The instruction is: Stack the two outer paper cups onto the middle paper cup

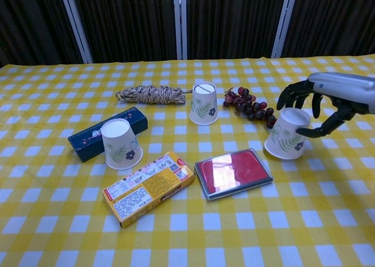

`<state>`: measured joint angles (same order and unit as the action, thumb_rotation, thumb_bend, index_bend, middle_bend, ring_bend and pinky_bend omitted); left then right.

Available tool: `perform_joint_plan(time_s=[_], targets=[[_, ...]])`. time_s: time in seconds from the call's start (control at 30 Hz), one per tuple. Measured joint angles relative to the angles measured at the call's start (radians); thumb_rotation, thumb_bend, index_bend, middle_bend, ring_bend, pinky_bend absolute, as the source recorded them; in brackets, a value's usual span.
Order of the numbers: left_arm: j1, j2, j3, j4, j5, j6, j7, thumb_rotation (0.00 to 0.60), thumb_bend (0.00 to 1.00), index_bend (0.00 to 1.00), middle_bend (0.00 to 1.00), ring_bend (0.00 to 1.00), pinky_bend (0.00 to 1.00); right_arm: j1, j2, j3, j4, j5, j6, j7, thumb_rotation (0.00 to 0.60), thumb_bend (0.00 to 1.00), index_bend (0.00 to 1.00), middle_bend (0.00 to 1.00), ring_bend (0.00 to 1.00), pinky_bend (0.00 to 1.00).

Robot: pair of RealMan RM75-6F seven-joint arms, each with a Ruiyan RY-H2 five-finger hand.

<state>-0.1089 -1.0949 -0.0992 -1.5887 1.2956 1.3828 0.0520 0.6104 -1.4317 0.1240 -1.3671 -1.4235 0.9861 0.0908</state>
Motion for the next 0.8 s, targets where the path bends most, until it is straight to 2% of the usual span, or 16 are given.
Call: perform_joint_plan(time_s=[0.23, 0.43, 0.6, 0.8], targets=[[0.0, 0.006, -0.003, -0.001, -0.003, -0.002, -0.016, 0.6, 0.0, 0.0, 0.0, 0.0, 0.0, 0.032, 0.05, 0.074, -0.062, 0.014, 0.014, 0.034, 0.6, 0.29, 0.36, 0.42, 0.35, 0.48], [0.002, 0.016, -0.005, -0.004, -0.001, -0.001, -0.036, 0.6, 0.0, 0.0, 0.0, 0.0, 0.0, 0.121, 0.077, 0.169, -0.086, 0.095, -0.057, 0.026, 0.6, 0.32, 0.36, 0.42, 0.35, 0.48], [0.001, 0.023, -0.008, 0.002, -0.014, -0.015, -0.054, 0.6, 0.0, 0.0, 0.0, 0.0, 0.0, 0.219, 0.042, 0.228, -0.051, 0.211, -0.132, -0.027, 0.6, 0.32, 0.36, 0.42, 0.35, 0.48], [-0.002, 0.027, -0.008, 0.006, -0.018, -0.03, -0.068, 0.6, 0.0, 0.0, 0.0, 0.0, 0.0, 0.293, -0.02, 0.245, -0.013, 0.304, -0.187, -0.118, 0.6, 0.32, 0.36, 0.42, 0.35, 0.48]])
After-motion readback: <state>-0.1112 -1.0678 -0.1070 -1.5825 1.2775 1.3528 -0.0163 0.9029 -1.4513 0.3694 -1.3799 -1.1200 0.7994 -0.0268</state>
